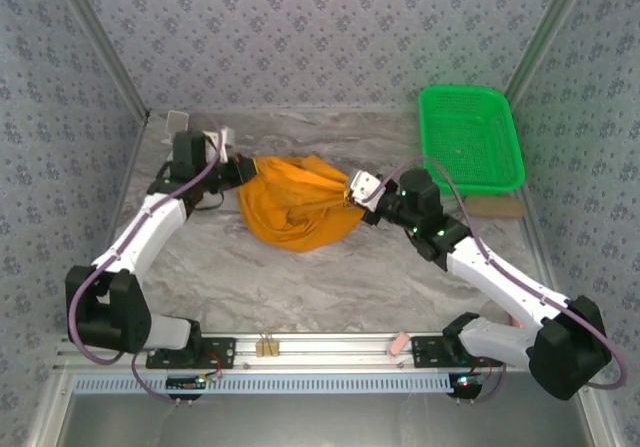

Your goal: Fold the inside-out t-shirt

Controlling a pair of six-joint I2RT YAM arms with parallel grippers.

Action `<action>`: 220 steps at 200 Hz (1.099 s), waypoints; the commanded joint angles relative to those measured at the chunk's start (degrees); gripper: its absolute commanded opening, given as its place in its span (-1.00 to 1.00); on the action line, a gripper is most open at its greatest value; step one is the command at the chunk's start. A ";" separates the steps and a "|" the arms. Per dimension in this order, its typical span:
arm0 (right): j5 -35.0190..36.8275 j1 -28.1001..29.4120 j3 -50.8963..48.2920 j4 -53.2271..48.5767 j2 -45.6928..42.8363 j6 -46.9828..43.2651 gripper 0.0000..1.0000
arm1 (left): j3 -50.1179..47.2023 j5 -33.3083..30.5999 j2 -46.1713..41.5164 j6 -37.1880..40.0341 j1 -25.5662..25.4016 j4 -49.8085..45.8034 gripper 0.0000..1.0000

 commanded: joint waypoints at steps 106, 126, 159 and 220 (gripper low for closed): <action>16.61 16.77 3.62 -25.62 7.28 50.74 0.04 | -14.40 -14.90 -16.23 4.89 -16.95 -13.60 0.23; 15.51 18.33 6.31 -23.27 14.82 53.21 0.04 | -16.00 -20.40 -14.37 5.87 -21.36 -9.89 0.37; 21.19 17.81 10.18 -20.57 26.23 59.02 0.04 | -10.79 -30.58 -4.77 7.81 -23.51 -8.29 0.41; 24.33 11.55 8.79 -21.22 24.48 63.76 -0.89 | 2.02 -32.71 11.52 8.93 -22.51 -12.30 -0.75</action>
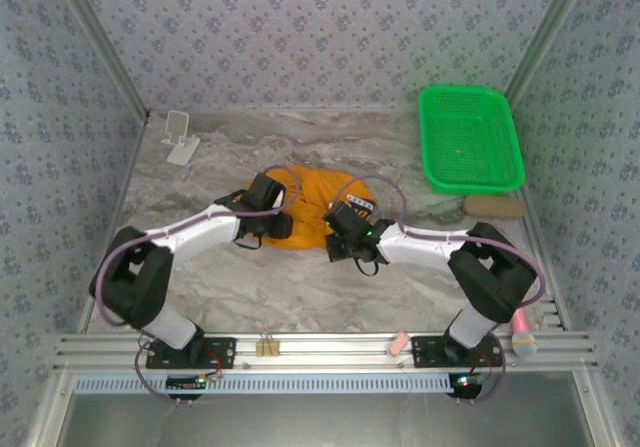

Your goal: Fold the inside-out t-shirt

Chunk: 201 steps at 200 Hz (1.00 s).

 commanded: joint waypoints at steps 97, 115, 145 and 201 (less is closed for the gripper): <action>-3.24 -8.49 2.78 -14.32 -9.94 9.15 0.02 | -4.06 7.19 -13.15 0.05 -1.02 -3.74 0.15; -1.34 -4.97 3.69 -13.85 -9.34 13.71 0.02 | -3.21 3.68 -12.69 2.60 -1.70 -3.96 0.18; 5.97 -1.94 4.93 -11.70 -3.81 21.81 -0.06 | -1.06 4.24 -6.91 3.22 -1.54 -0.97 0.18; 14.26 -1.95 7.99 -10.88 6.94 26.86 -0.06 | 5.85 -0.98 3.55 1.92 -1.56 -5.09 -0.16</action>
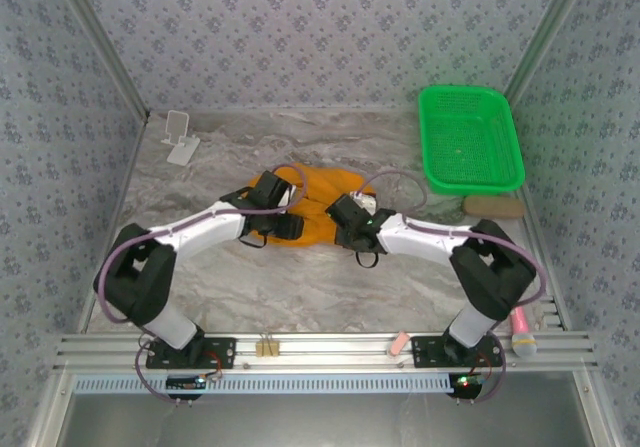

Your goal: Fold the inside-out t-shirt

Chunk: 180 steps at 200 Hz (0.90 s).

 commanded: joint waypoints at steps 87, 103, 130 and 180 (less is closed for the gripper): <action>-3.42 2.35 -6.83 12.66 -6.21 -13.39 -1.00 | -6.19 21.86 -8.93 -14.05 5.90 7.88 0.14; -6.38 3.80 -15.07 21.59 -8.87 -15.43 -1.00 | -3.88 18.15 -7.55 -11.23 6.18 3.03 0.15; -7.06 1.61 -9.75 10.68 -8.83 -14.49 -0.88 | 0.63 9.15 -5.37 -4.41 3.59 -4.03 0.17; -11.22 -3.66 -0.14 6.33 -1.65 -7.15 -0.08 | 5.77 -0.22 -2.05 2.69 -2.94 -7.35 0.21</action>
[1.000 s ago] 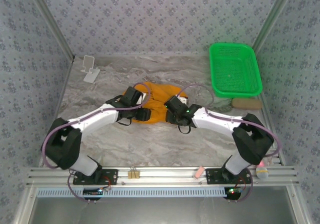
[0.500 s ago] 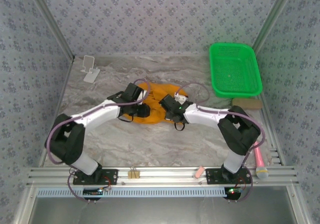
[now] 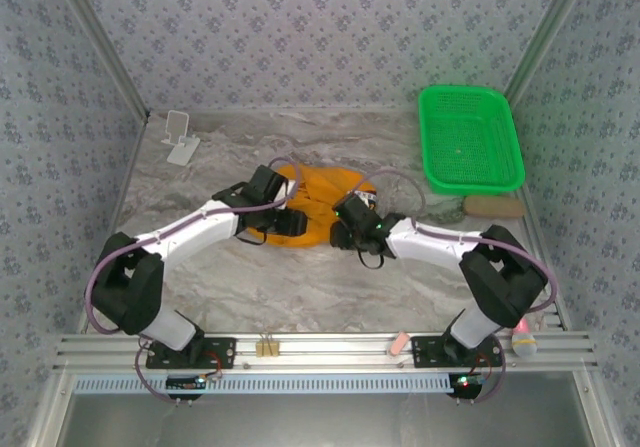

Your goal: Fold the inside-out t-shirt

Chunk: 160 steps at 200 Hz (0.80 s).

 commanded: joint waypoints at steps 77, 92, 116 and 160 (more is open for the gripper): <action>5.21 -1.66 9.43 -6.35 12.44 9.73 -0.89 | 8.92 -2.68 10.20 5.30 0.74 -7.33 -0.66; 6.35 -1.57 8.93 -7.24 8.90 7.98 -0.97 | 7.46 2.09 6.65 3.30 1.34 -4.38 -0.67; 6.20 -2.28 8.86 -8.08 3.32 3.01 -1.00 | 4.90 9.49 2.07 -0.63 3.94 -0.18 -0.67; 6.97 -2.10 3.94 -5.98 -6.07 -10.20 -1.00 | -1.36 18.79 -0.99 -1.38 9.02 9.39 -0.65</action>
